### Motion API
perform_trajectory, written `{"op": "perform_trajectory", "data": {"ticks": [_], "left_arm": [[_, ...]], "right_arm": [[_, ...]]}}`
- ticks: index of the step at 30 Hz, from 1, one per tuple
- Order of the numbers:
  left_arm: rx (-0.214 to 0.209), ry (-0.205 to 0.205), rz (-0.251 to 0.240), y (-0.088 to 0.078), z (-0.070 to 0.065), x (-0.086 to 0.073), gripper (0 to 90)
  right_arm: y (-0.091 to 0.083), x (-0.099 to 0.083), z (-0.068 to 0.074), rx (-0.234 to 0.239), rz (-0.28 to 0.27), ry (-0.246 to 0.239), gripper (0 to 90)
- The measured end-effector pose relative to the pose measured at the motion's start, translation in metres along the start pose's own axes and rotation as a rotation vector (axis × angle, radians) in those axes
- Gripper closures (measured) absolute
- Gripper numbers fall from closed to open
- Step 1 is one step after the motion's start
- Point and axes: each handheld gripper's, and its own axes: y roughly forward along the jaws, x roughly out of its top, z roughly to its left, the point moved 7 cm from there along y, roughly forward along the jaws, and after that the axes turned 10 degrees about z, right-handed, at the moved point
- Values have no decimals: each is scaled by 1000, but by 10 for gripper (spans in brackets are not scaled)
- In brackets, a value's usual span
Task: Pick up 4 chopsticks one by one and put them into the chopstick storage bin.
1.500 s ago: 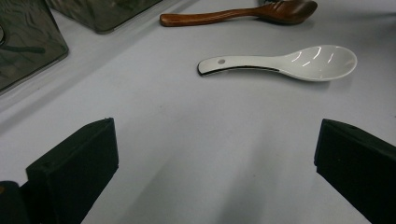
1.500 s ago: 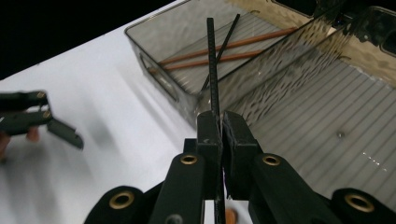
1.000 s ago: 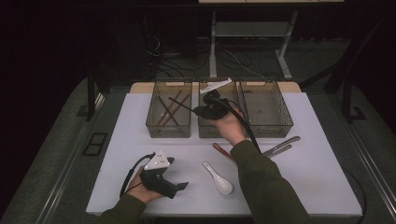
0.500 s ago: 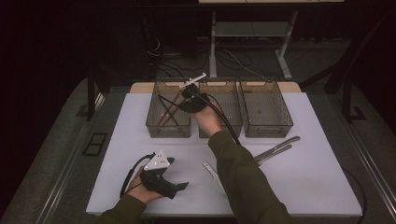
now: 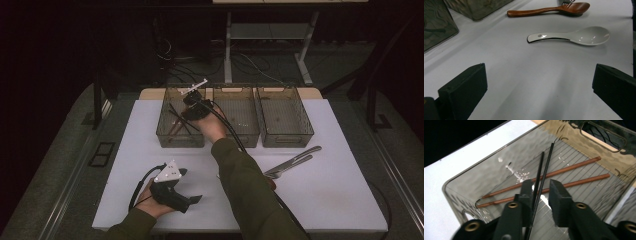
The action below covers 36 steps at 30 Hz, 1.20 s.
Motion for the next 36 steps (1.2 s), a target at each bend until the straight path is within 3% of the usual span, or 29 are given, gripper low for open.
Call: {"op": "perform_trajectory", "data": {"ticks": [8, 18, 28, 36], "left_arm": [[3, -1, 2, 0, 0, 0, 0], [2, 5, 4, 1, 0, 1, 0], [3, 0, 6, 1, -1, 0, 0], [3, -2, 6, 2, -1, 0, 0]], "right_arm": [[-19, -3, -2, 39, -34, 4, 563], [-43, -24, -3, 114, -71, -8, 421], [-78, -57, -12, 122, -115, -25, 363], [-94, -86, -14, 149, -130, -46, 334]]}}
